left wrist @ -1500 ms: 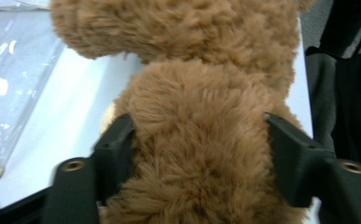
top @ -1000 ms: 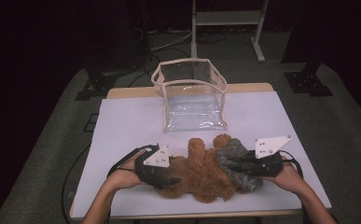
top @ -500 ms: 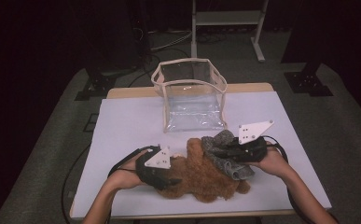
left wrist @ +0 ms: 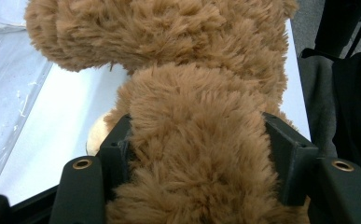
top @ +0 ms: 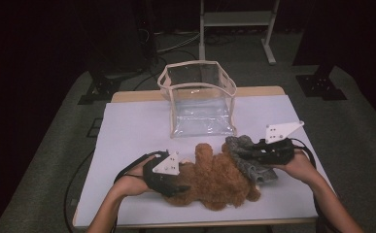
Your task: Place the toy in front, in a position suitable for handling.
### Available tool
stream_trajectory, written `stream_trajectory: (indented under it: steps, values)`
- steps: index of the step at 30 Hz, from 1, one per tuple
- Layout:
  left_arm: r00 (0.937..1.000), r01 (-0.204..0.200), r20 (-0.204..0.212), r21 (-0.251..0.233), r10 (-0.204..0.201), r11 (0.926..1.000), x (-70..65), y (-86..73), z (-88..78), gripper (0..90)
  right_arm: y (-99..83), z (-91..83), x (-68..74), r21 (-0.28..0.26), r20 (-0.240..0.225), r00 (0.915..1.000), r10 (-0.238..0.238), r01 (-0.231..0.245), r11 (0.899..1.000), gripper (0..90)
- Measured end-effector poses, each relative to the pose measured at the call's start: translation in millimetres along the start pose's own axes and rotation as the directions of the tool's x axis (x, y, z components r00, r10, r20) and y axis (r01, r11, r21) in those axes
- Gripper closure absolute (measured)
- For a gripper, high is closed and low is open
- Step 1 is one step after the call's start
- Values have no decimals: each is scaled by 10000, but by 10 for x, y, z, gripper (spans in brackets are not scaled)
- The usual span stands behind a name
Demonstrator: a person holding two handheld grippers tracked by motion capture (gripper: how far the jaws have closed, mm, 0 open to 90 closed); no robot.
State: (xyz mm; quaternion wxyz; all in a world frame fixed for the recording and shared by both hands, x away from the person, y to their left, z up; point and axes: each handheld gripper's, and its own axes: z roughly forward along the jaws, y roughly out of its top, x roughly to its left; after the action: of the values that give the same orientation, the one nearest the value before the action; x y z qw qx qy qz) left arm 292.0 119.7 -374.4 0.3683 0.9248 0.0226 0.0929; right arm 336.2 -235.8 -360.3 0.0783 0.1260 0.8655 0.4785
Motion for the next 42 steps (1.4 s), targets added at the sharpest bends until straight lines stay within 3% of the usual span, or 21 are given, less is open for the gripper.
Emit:
stream_trajectory:
  steps: [4,6,13,15,19,21,26,32,33,42]
  values:
    - [10000,-64,-27,26,64,10000,-13,-6,-7,365,150,209,-22,182,-232,9988,-432,437,9989,788]
    - [10000,-55,-55,-9,55,10000,-14,-15,-13,365,162,262,-56,258,-304,9989,-362,369,9990,788]
    - [10000,-16,-26,-49,16,10000,-2,-19,-9,363,-75,88,-145,93,70,9991,425,-426,9990,787]
    - [10000,36,-16,-70,-37,10000,3,-19,-5,362,-104,34,-103,-95,44,9988,479,-478,9988,787]
    - [9998,185,-33,-144,-186,9997,23,-31,-1,360,-63,-3,63,-507,-333,9994,104,-121,9986,786]
    - [9997,232,-9,-164,-232,9996,31,-42,-5,360,-77,19,146,-452,-443,9990,-53,33,9990,786]
    - [9993,381,-16,-282,-382,9989,43,-62,-7,360,-305,8,211,-563,-526,9983,244,-274,9980,786]
    - [9991,415,25,-294,-415,9987,66,-71,-7,359,-696,-18,259,86,-290,9953,928,-926,9957,785]
    - [9989,468,23,-329,-468,9984,64,-71,-4,358,-752,-33,259,-51,-333,9931,1127,-1130,9936,785]
    - [9988,482,8,-319,-482,9983,66,-72,0,354,-554,-85,234,-552,-213,9975,679,-689,9961,785]
